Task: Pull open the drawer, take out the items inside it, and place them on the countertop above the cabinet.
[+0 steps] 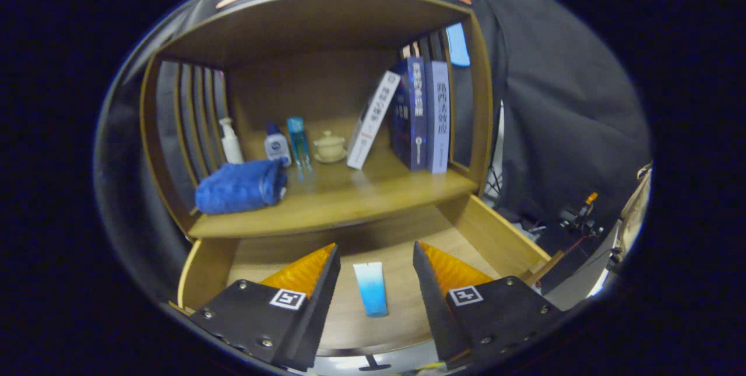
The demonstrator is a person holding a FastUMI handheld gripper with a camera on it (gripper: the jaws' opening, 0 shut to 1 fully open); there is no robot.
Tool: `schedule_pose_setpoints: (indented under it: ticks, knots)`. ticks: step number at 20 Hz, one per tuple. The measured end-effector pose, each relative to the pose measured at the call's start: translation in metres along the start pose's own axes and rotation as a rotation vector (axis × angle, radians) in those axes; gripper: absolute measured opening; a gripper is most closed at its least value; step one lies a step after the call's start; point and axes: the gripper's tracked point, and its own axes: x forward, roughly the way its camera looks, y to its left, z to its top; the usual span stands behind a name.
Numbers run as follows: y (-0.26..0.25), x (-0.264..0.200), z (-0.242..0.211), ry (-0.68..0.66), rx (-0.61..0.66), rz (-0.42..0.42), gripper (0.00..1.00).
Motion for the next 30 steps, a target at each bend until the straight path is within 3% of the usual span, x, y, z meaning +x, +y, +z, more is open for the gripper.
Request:
schedule_pose_setpoints:
  ticks: [3, 7, 11, 15, 21, 25, 27, 28, 29, 30]
  knots:
    - [0.002, 0.026, -0.019, 0.142, -0.009, -0.057, 0.75]
    - [0.017, 0.056, -0.058, 0.329, 0.060, -0.046, 0.75]
    - [0.020, 0.069, -0.095, 0.460, 0.042, -0.033, 0.75]
    - [0.025, 0.075, -0.098, 0.514, 0.075, 0.007, 0.75]
    - [0.020, 0.078, -0.120, 0.658, 0.039, -0.007, 0.76]
    - [0.013, 0.074, -0.135, 0.739, 0.006, -0.045, 0.76]
    - [0.008, 0.078, -0.133, 0.713, -0.018, -0.072, 0.76]
    - [0.009, 0.079, -0.131, 0.695, -0.017, -0.073, 0.67]
    - [0.008, 0.083, -0.129, 0.660, -0.013, -0.081, 0.67]
    - [0.009, 0.086, -0.129, 0.649, -0.011, -0.076, 0.61]
